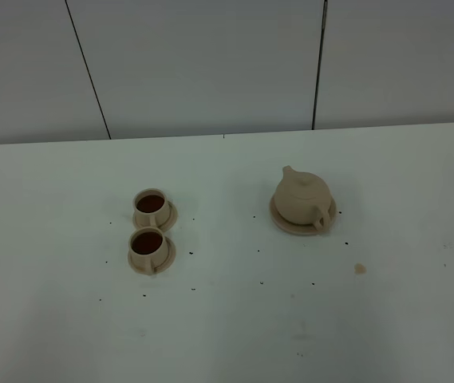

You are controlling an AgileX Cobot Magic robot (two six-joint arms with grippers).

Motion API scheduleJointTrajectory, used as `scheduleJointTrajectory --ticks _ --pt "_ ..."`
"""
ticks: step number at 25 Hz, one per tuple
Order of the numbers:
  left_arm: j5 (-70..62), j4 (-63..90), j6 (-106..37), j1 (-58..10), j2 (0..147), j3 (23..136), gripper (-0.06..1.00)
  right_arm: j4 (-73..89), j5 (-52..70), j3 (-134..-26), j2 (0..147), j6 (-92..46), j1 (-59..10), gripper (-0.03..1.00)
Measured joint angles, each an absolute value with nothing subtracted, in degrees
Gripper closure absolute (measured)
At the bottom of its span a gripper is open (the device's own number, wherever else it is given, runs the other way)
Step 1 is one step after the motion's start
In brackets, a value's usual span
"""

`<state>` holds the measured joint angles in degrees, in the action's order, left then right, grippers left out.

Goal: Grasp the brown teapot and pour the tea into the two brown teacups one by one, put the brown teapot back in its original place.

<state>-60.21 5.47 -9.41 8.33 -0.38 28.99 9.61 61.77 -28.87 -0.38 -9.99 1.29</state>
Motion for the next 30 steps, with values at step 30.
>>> scheduleJointTrajectory --ticks 30 --pt "-60.21 5.35 -9.41 8.33 -0.38 28.99 0.70 9.36 61.85 -28.04 -0.44 -10.41 1.29 0.58"
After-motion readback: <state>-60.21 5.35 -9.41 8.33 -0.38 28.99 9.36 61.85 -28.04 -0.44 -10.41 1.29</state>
